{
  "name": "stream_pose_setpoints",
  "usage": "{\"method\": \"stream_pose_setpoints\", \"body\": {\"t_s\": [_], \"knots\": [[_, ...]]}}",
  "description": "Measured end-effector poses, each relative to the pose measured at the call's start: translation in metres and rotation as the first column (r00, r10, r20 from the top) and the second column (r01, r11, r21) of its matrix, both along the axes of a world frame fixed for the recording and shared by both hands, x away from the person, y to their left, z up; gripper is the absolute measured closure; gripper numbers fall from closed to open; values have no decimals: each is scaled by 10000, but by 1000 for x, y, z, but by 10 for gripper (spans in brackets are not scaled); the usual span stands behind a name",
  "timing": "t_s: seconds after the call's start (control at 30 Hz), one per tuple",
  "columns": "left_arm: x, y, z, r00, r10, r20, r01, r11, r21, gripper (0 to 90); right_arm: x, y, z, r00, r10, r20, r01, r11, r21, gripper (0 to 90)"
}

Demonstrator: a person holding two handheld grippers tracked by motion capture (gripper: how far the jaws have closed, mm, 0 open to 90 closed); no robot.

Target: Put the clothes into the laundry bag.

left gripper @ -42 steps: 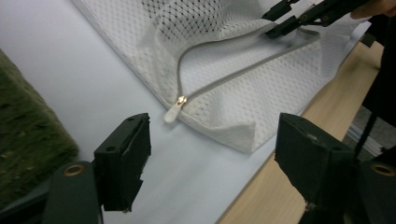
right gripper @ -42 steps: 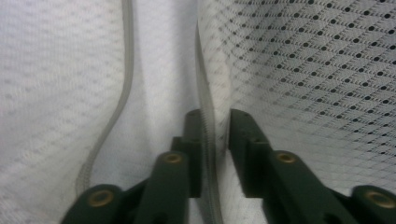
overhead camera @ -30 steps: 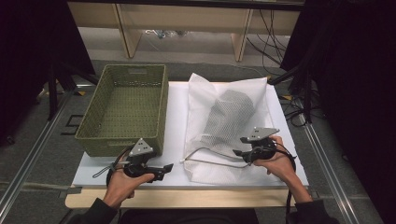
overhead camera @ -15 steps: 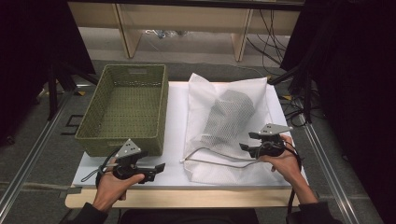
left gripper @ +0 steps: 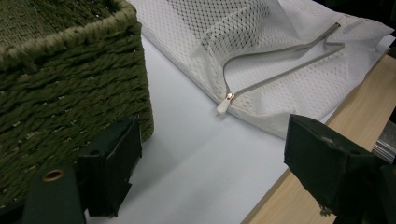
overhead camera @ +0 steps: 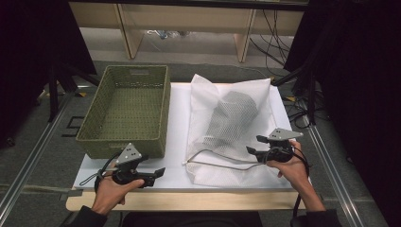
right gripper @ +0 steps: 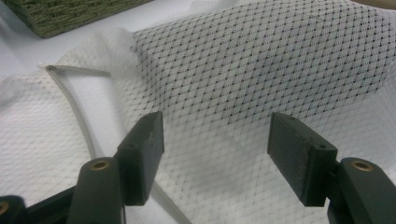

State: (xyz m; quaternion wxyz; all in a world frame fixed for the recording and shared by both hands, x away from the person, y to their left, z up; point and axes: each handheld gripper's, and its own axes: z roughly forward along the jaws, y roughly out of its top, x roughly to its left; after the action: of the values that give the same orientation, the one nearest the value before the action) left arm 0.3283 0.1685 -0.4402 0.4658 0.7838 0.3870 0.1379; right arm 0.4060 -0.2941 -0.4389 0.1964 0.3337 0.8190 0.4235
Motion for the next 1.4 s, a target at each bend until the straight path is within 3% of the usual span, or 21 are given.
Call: {"method": "stream_pose_setpoints", "body": {"t_s": [0.13,0.2,0.23,0.37,0.4,0.43,0.47,0.6,0.63,0.67,0.7,0.77,0.8,0.93,1.0,1.1,1.13,1.3,1.33,1.4], "knots": [[-2,0,-1,9999,-60,99,57,9997,240,186,-8,0,0,9997,203,-99,-203,9998,-89,360],[-2,-2,-3,9999,-55,133,53,9999,132,186,-10,0,-2,9993,377,79,-376,9992,-137,358],[-2,-1,-4,9999,-154,73,151,9994,297,186,-12,0,-3,9990,435,-105,-436,9990,-136,356],[-5,-4,-6,9999,-122,44,120,9994,317,186,-19,3,-7,9979,633,-154,-636,9977,-219,352],[-5,-3,-6,9998,-211,-14,212,9982,553,186,-22,4,-8,9978,620,-243,-625,9978,-212,351],[-5,-3,-6,9995,-316,1,315,9976,611,186,-23,4,-8,9977,680,-45,-681,9971,-335,351],[-5,-6,-8,9997,-257,9,257,9991,333,186,-26,5,-9,9979,623,-154,-628,9974,-345,351],[-7,-7,-9,9993,-377,-64,381,9972,640,186,-32,6,-11,9965,833,-68,-836,9954,-469,348],[-7,-7,-10,9992,-395,-45,397,9972,629,186,-35,8,-13,9963,818,-253,-828,9956,-432,347],[-7,-8,-10,9992,-400,-18,400,9981,464,186,-36,8,-13,9961,859,-210,-869,9948,-525,346],[-7,-7,-10,9987,-503,24,501,9969,601,186,-37,8,-14,9955,942,-133,-949,9934,-651,343],[-8,-8,-10,9987,-502,-28,503,9966,655,180,-40,9,-16,9933,1089,-391,-1109,9924,-528,330],[-9,-10,-12,9994,-350,-8,350,9984,452,178,-42,10,-17,9927,1126,-430,-1148,9921,-511,330],[-11,-13,-13,9982,-579,-124,586,9957,713,175,-50,15,-19,9876,1444,-619,-1487,9863,-713,327],[-13,-18,-14,9982,-590,-45,591,9972,458,175,-54,17,-20,9880,1394,-663,-1440,9871,-704,326],[-12,-21,-12,9971,-753,-57,755,9955,569,173,-57,16,-20,9865,1480,-696,-1531,9854,-748,323],[-12,-21,-11,9969,-786,35,782,9948,647,172,-56,16,-21,9873,1506,-498,-1544,9842,-862,323],[-13,-23,-10,9971,-762,15,761,9964,360,170,-63,15,-21,9900,1243,-662,-1295,9882,-823,322],[-13,-21,-9,9969,-787,44,783,9948,657,170,-62,15,-21,9903,1297,-500,-1338,9869,-900,322],[-12,-22,-10,9969,-780,54,776,9953,587,170,-63,17,-21,9900,1282,-583,-1331,9870,-899,322]]}}
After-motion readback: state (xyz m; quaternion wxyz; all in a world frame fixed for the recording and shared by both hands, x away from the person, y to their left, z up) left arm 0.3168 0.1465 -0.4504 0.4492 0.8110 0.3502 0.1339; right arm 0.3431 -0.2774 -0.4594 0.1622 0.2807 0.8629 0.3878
